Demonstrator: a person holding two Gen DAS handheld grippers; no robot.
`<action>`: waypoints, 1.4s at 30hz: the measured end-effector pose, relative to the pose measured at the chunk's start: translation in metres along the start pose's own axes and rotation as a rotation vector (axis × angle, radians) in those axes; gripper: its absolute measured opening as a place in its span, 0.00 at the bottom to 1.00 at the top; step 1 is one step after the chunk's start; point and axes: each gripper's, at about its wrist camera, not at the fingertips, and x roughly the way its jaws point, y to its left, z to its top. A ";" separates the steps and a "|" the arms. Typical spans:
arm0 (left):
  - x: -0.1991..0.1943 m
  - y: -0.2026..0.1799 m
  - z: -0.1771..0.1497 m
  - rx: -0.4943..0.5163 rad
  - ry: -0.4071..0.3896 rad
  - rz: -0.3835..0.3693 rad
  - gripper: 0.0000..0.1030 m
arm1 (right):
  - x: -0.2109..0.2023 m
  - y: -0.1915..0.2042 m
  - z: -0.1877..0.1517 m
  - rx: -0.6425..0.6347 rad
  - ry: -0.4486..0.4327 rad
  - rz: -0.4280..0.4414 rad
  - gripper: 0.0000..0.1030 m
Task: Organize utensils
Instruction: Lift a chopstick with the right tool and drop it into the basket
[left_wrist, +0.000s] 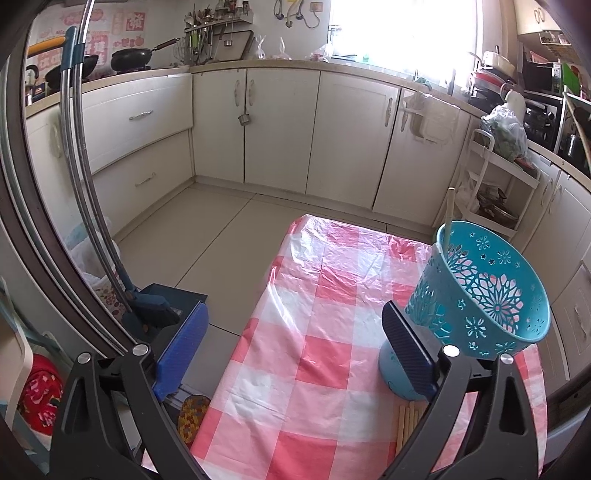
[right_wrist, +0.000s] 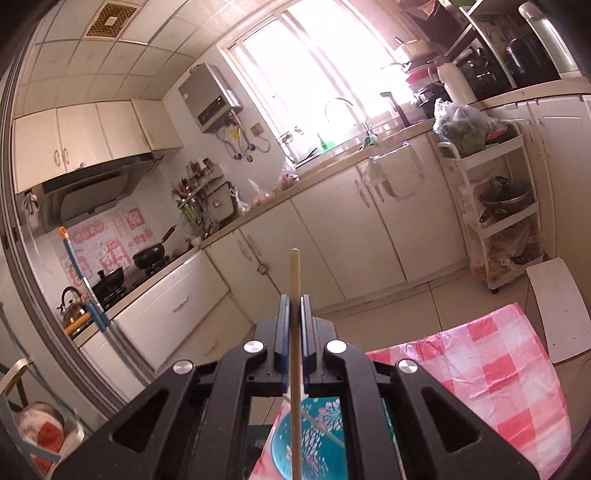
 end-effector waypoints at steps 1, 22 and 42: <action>0.001 0.000 0.000 -0.002 0.005 -0.002 0.89 | 0.006 -0.001 -0.003 -0.010 -0.018 -0.025 0.06; 0.004 0.006 0.002 -0.024 0.012 0.007 0.89 | -0.009 -0.029 -0.036 -0.130 0.043 -0.152 0.20; 0.000 0.013 -0.002 -0.021 0.009 0.032 0.90 | -0.011 -0.049 -0.193 -0.148 0.605 -0.214 0.16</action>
